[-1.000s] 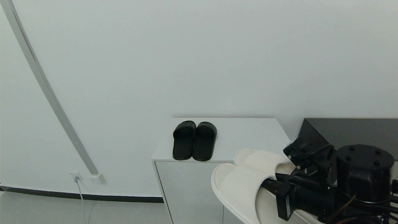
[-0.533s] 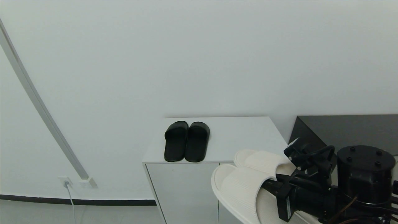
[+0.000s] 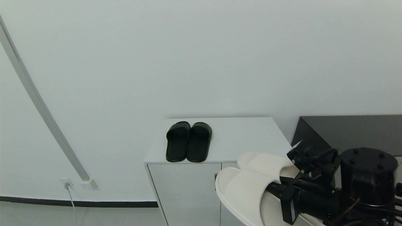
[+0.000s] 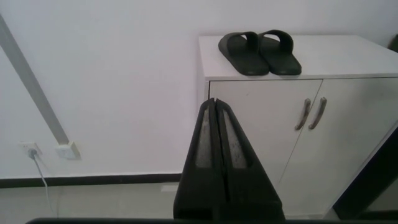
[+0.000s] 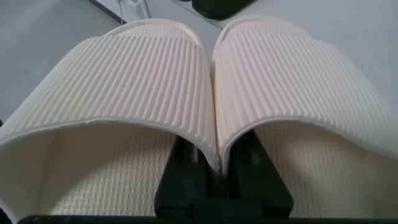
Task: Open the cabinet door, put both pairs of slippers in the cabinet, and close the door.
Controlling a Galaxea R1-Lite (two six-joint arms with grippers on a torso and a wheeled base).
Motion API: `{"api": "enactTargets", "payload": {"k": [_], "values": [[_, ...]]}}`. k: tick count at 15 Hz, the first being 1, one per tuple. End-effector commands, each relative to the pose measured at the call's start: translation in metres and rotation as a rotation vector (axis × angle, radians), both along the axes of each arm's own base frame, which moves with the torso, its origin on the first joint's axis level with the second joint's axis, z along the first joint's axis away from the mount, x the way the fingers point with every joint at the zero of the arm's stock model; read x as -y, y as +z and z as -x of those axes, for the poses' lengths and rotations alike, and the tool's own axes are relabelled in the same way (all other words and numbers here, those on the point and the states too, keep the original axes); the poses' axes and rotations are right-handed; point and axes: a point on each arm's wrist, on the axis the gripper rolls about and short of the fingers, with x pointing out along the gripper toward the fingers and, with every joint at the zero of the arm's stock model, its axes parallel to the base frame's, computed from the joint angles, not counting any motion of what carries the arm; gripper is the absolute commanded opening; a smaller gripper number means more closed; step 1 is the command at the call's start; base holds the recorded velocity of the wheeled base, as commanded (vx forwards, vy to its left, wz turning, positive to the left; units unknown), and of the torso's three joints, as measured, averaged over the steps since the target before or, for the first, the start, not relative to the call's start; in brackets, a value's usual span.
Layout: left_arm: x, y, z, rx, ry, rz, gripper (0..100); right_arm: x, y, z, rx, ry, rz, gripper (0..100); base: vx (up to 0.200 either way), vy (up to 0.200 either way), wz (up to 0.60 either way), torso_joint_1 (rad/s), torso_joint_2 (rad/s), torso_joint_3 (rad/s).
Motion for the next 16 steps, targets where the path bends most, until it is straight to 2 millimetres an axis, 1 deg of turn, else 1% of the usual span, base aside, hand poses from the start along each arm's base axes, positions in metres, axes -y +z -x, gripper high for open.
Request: {"api": "enactTargets", "payload": {"k": [1, 9, 10, 16], "values": [[0.0000, 0.0000, -0.0001, -0.002, 0.002, 0.000, 0, -0.0001, -0.0007, 0.0001, -0.002, 0.000, 0.002, 0, 0.000, 0.000, 0.00, -0.144, 0.33, 0.178], [0.0000, 0.0000, -0.0001, -0.002, 0.000, 0.002, 0, 0.0027, -0.0032, 0.0030, -0.009, 0.003, 0.008, 0, 0.000, 0.000, 0.00, -0.157, 0.35, 0.192], [0.0000, 0.0000, -0.0001, -0.002, 0.000, 0.005, 100, 0.0025, -0.0027, 0.0028, -0.007, 0.003, 0.006, 0, 0.000, 0.000, 0.00, -0.168, 0.37, 0.212], [0.0000, 0.0000, -0.0001, -0.002, 0.000, 0.005, 100, 0.0022, -0.0072, 0.0024, -0.001, -0.001, 0.003, 0, 0.000, 0.000, 0.00, -0.184, 0.44, 0.250]]}}
